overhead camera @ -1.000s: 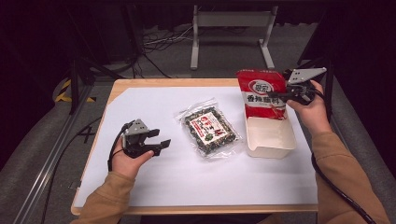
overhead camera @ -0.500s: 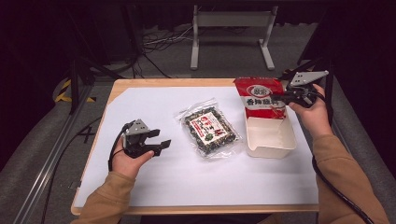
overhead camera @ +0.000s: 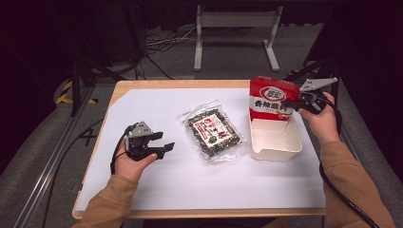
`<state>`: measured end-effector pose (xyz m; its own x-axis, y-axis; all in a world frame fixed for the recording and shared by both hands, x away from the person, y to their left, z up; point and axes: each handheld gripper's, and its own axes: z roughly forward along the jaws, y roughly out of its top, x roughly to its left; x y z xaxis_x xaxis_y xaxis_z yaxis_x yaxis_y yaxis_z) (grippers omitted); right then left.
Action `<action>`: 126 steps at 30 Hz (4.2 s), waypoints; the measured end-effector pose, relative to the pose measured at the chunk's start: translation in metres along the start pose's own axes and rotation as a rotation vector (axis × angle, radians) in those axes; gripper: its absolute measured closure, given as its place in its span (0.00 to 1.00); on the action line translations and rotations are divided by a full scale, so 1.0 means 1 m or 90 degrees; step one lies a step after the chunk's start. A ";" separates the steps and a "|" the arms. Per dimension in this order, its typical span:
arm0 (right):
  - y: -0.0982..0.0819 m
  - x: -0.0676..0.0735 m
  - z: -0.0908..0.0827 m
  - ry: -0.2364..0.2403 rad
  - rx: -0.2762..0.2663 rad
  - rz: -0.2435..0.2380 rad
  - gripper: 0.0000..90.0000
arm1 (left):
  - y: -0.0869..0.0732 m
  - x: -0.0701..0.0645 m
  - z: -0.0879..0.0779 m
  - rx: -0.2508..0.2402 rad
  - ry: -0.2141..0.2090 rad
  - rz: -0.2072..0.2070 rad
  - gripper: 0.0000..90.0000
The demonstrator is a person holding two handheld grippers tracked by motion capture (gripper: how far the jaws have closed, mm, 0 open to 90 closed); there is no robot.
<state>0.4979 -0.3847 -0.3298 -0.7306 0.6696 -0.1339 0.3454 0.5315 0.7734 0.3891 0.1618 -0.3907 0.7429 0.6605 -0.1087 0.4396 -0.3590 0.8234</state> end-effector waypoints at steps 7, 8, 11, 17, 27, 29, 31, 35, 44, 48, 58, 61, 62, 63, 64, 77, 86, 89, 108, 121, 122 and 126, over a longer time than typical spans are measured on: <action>-0.007 0.000 0.000 -0.008 -0.002 0.012 0.99 | 0.001 0.000 0.002 -0.001 -0.005 -0.001 0.40; -0.008 0.001 0.000 -0.008 -0.003 0.015 0.99 | 0.001 0.000 0.002 0.000 -0.004 0.000 0.40; -0.010 0.001 0.000 -0.009 -0.003 0.016 0.98 | 0.002 0.000 0.003 0.000 -0.003 0.001 0.38; -0.011 0.004 0.000 -0.012 -0.002 0.033 0.93 | 0.001 0.003 0.008 0.003 0.012 -0.004 0.35; -0.017 0.007 -0.010 -0.047 -0.043 0.099 0.66 | 0.004 0.007 0.017 0.048 -0.036 -0.027 0.34; -0.015 0.010 -0.015 -0.049 -0.049 0.101 0.62 | 0.005 0.007 0.017 0.053 -0.030 -0.021 0.31; -0.014 0.013 -0.021 -0.054 -0.054 0.098 0.59 | 0.007 0.007 0.017 0.052 -0.018 -0.007 0.30; -0.013 0.021 -0.031 -0.071 -0.054 0.102 0.53 | 0.010 0.005 0.019 0.040 -0.001 0.012 0.24; -0.017 0.040 -0.050 -0.082 -0.056 0.098 0.44 | 0.015 0.002 0.020 0.032 0.008 0.019 0.20; -0.017 0.057 -0.060 -0.075 -0.066 0.101 0.44 | 0.018 0.002 0.022 0.035 -0.002 0.016 0.17; -0.023 0.094 -0.072 -0.056 -0.101 0.110 0.43 | 0.023 0.004 0.024 0.042 -0.020 0.016 0.09; -0.028 0.103 -0.073 -0.046 -0.112 0.115 0.43 | 0.025 0.006 0.023 0.035 -0.031 0.016 0.06; -0.029 0.105 -0.072 -0.044 -0.117 0.115 0.43 | 0.025 0.005 0.023 0.035 -0.029 0.015 0.06; -0.031 0.107 -0.072 -0.041 -0.119 0.120 0.42 | 0.026 0.005 0.023 0.032 -0.029 0.019 0.06; -0.032 0.109 -0.071 -0.037 -0.119 0.120 0.42 | 0.027 0.005 0.024 0.029 -0.026 0.023 0.06; -0.030 0.130 -0.062 -0.007 -0.110 0.093 0.42 | 0.040 0.015 0.030 0.048 -0.024 0.019 0.12; -0.030 0.141 -0.059 0.011 -0.102 0.079 0.41 | 0.054 0.031 0.045 0.045 -0.009 -0.014 0.11; -0.030 0.143 -0.059 0.014 -0.100 0.077 0.41 | 0.060 0.036 0.051 0.039 -0.019 -0.034 0.13; -0.034 0.154 -0.059 0.023 -0.096 0.067 0.40 | 0.069 0.063 0.095 0.018 0.042 -0.081 0.08; -0.039 0.158 -0.060 0.024 -0.094 0.070 0.39 | 0.071 0.082 0.120 0.069 0.011 -0.091 0.12; -0.039 0.158 -0.061 0.025 -0.093 0.071 0.39 | 0.071 0.083 0.124 0.075 0.010 -0.093 0.12; -0.041 0.159 -0.061 0.026 -0.093 0.073 0.39 | 0.069 0.087 0.134 0.095 0.007 -0.105 0.14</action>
<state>0.3320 -0.3319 -0.3449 -0.7158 0.6981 -0.0175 0.3400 0.3702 0.8645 0.5518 0.1056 -0.4180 0.6492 0.7256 -0.2283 0.6252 -0.3380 0.7034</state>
